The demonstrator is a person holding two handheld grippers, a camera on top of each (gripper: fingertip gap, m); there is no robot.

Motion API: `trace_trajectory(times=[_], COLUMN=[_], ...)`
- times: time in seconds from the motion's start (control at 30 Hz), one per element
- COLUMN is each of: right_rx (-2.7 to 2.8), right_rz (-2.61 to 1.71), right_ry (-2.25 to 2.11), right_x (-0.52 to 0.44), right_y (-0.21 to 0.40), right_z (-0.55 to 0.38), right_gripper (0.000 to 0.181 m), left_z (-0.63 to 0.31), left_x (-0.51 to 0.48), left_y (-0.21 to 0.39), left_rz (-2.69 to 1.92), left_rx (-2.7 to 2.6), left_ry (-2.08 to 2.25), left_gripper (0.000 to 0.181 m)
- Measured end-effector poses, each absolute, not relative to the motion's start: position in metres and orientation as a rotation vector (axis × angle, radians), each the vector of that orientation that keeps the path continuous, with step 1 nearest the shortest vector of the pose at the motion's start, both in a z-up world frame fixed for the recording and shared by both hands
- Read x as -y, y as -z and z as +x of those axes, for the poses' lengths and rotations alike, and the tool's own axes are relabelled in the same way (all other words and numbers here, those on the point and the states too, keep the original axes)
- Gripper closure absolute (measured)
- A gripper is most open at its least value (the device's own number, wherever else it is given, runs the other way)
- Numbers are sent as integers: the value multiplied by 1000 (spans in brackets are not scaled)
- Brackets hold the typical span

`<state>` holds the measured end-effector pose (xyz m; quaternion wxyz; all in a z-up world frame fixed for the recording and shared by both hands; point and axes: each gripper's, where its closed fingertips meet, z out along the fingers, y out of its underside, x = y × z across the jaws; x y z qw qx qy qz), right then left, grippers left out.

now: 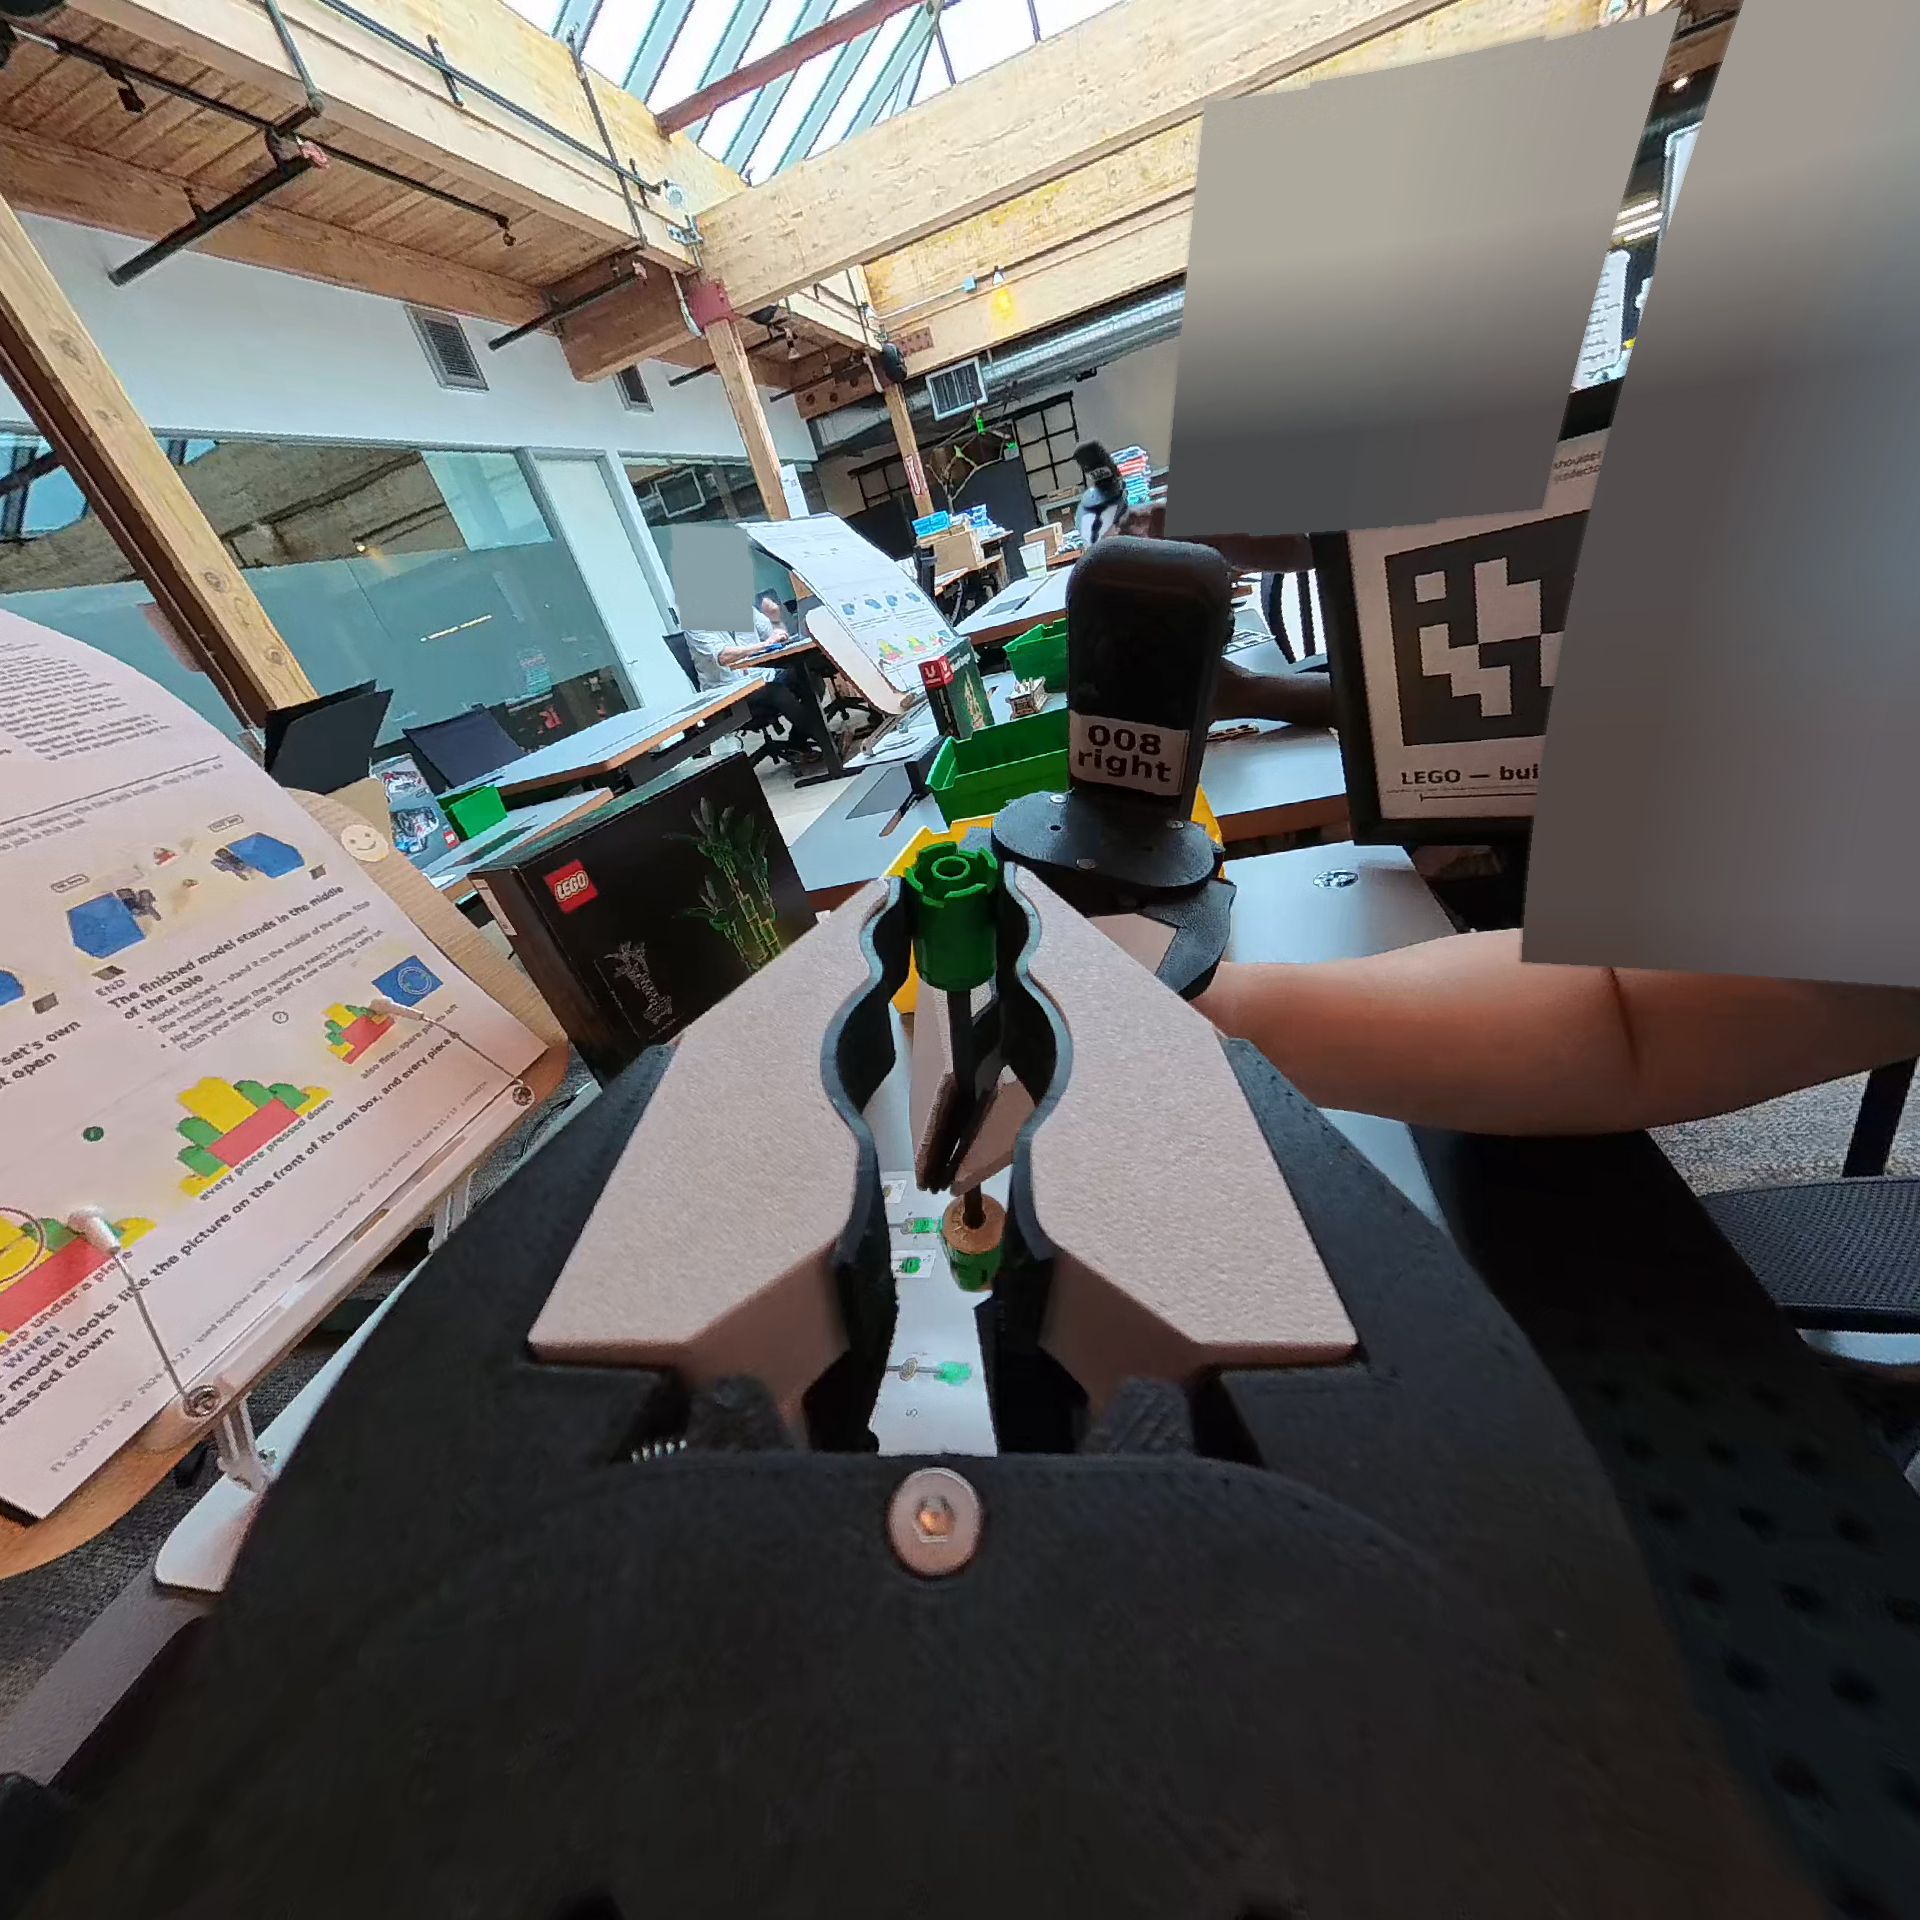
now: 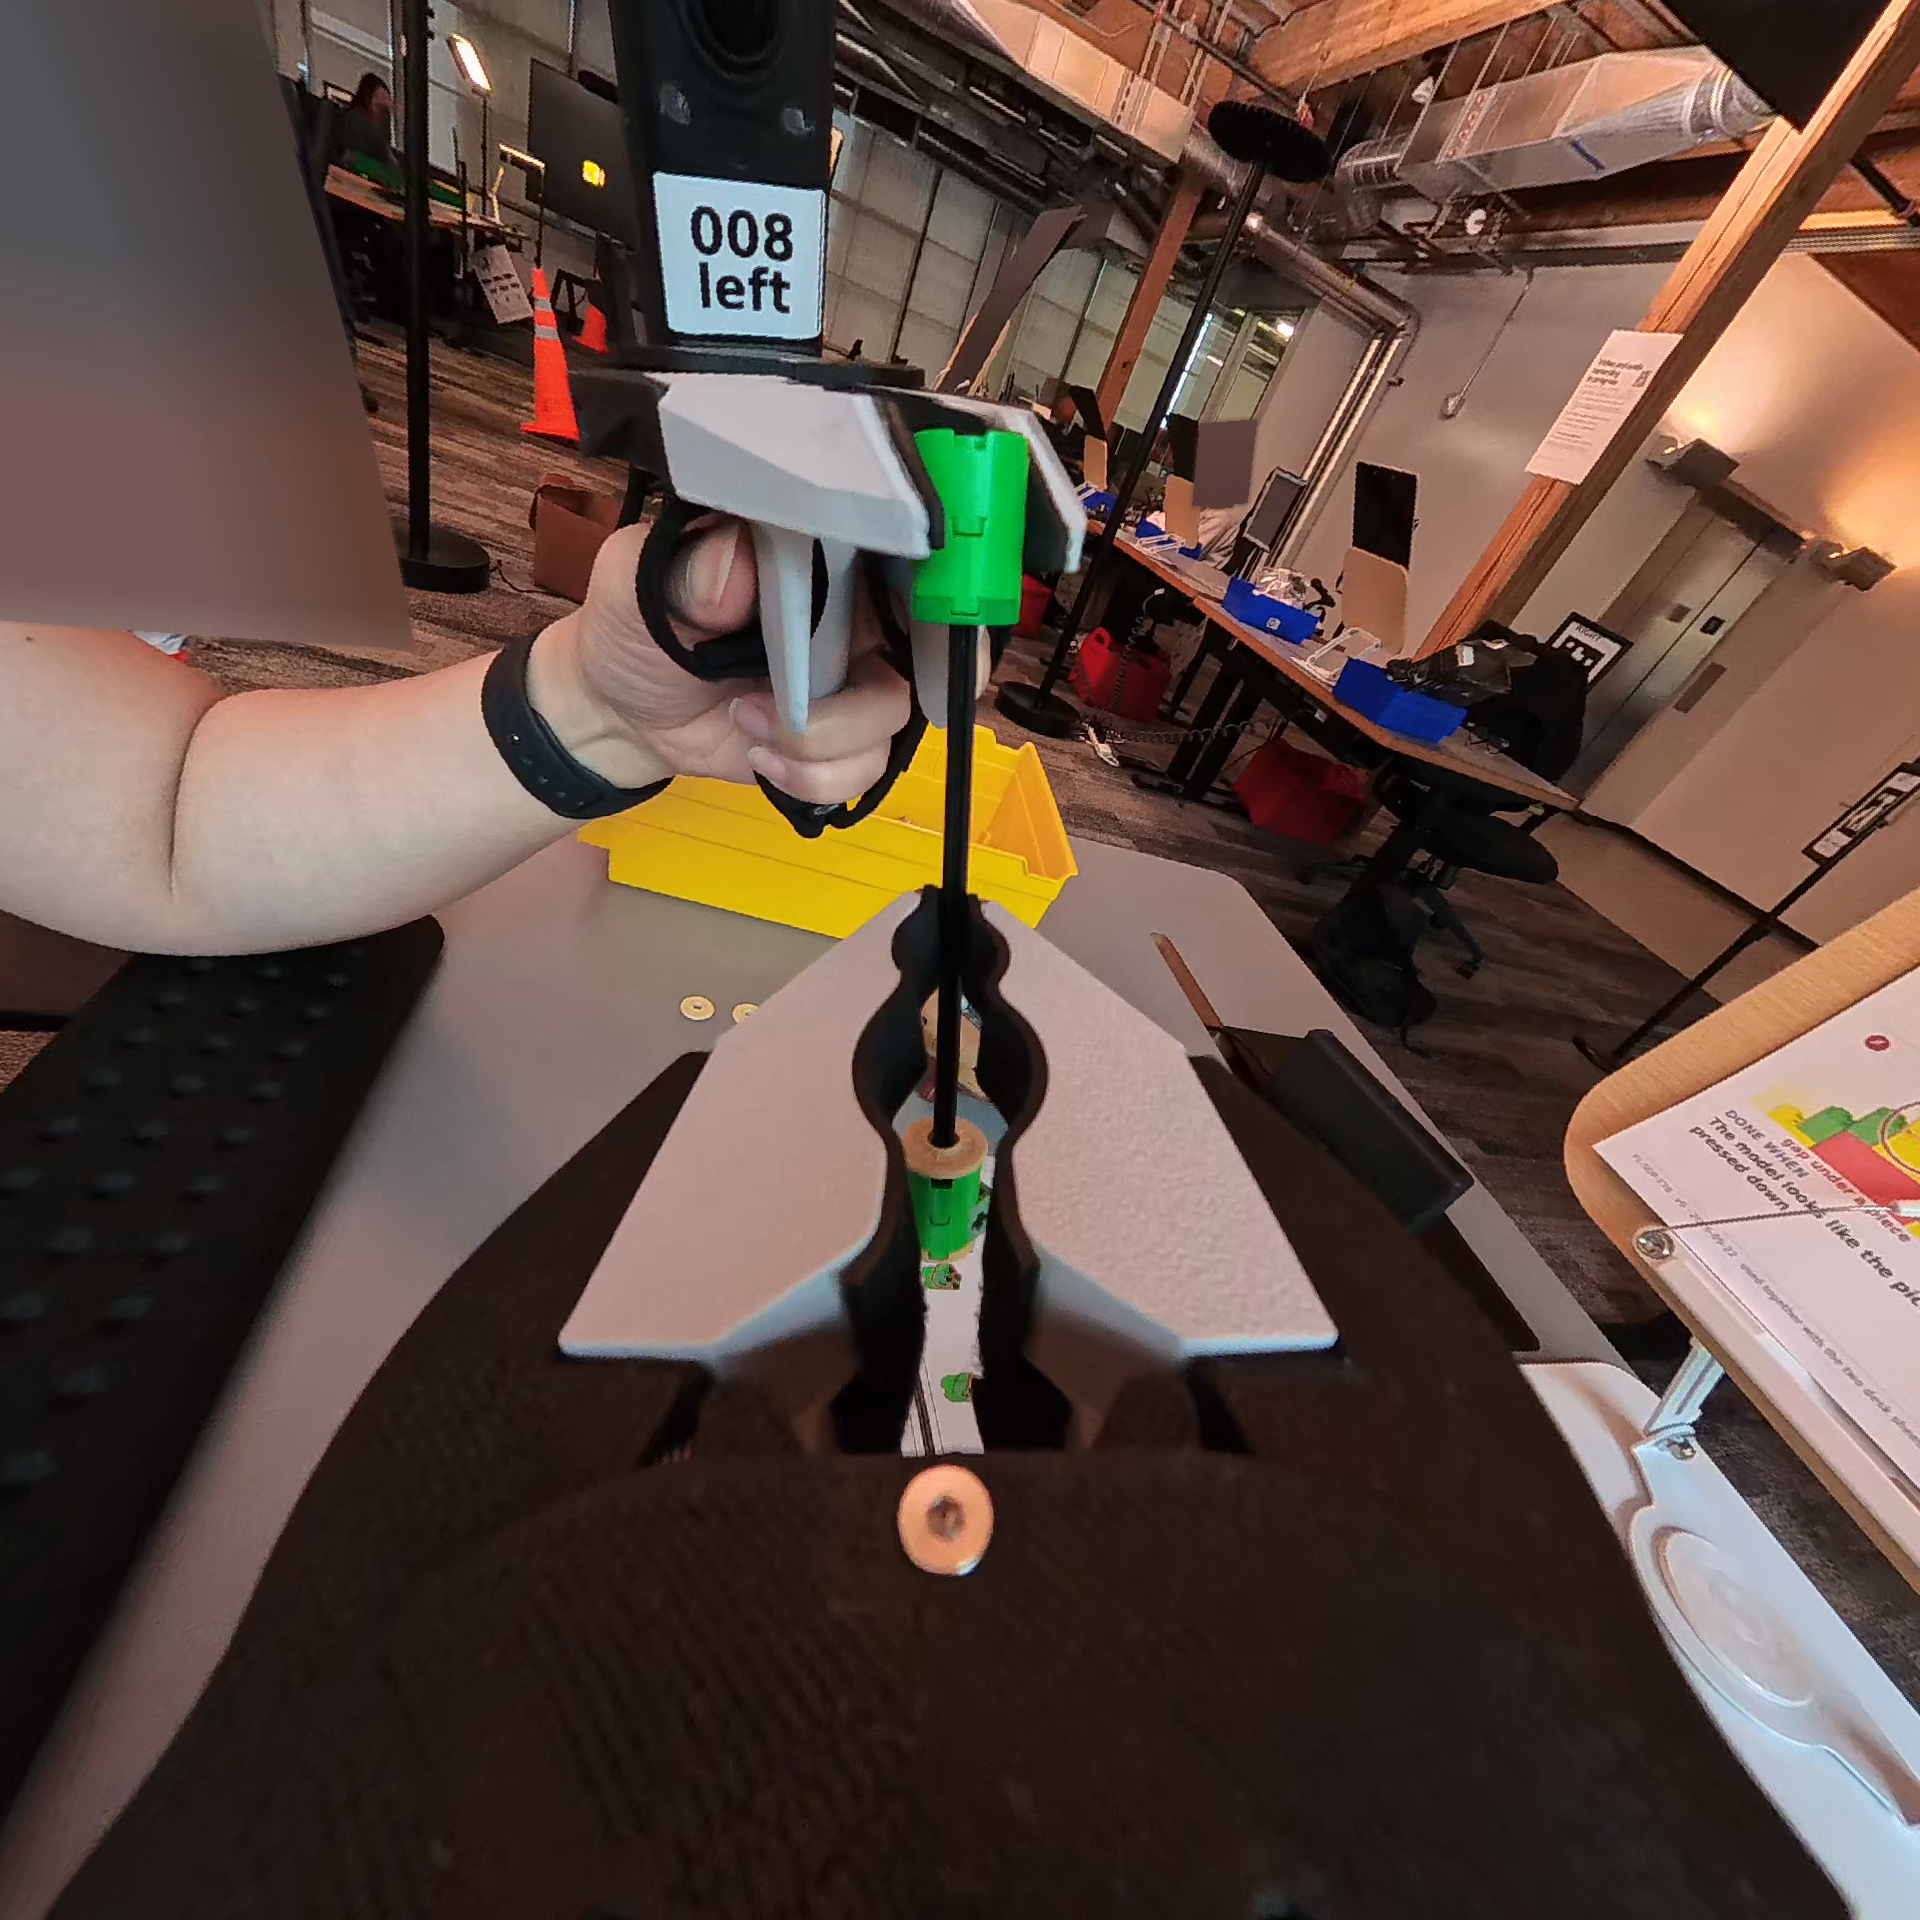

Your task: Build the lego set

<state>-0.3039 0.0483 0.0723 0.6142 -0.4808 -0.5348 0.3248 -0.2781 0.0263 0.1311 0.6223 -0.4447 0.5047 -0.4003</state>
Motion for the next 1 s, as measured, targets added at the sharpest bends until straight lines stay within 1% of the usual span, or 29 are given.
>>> trace_trajectory(times=[0.13, 0.23, 0.27, 0.33, 0.37, 0.4, 0.5, 0.6, 0.77, 0.8, 0.83, 0.93, 0.97, 1.0], right_rx=[1234, 1199, 1162, 1066, 1020, 970, 891, 850, 808, 795, 786, 799, 797, 787], right_rz=[-1111, -1172, -1193, -1219, -1227, -1232, -1234, -1222, -1205, -1211, -1221, -1234, -1240, -1243], right_ry=[-770, -960, -1044, -1172, -1233, -1293, -1429, -1467, -1553, -1539, -1513, -1512, -1504, -1492], right_x=[-48, -48, -49, -55, -58, -61, -64, -66, -63, -66, -69, -71, -73, -75], right_y=[-72, -75, -78, -84, -87, -90, -97, -100, -102, -101, -100, -98, -98, -99], right_z=[-305, -306, -306, -301, -297, -294, -288, -286, -290, -289, -288, -285, -284, -281], right_gripper=[181, 180, 180, 181, 180, 181, 181, 180, 180, 179, 180, 180, 178, 172], left_z=[-279, -284, -287, -289, -287, -286, -274, -260, -245, -246, -246, -248, -249, -250], left_x=[-28, -32, -35, -41, -41, -43, -55, -56, -54, -56, -55, -57, -58, -60], left_y=[-132, -137, -138, -135, -130, -124, -98, -80, -69, -68, -69, -68, -67, -66], left_rz=[-1031, -1030, -1038, -1116, -1159, -1196, -1328, -1403, -1429, -1420, -1411, -1444, -1454, -1462], left_rx=[-1147, -1095, -1065, -1042, -1054, -1060, -1074, -1102, -1102, -1096, -1099, -1090, -1086, -1081], left_ry=[939, 1032, 1071, 1183, 1245, 1287, 1288, 1348, 1426, 1413, 1421, 1453, 1448, 1443], left_gripper=[167, 167, 162, 122, 114, 115, 123, 129, 158, 167, 181, 181, 181, 181])
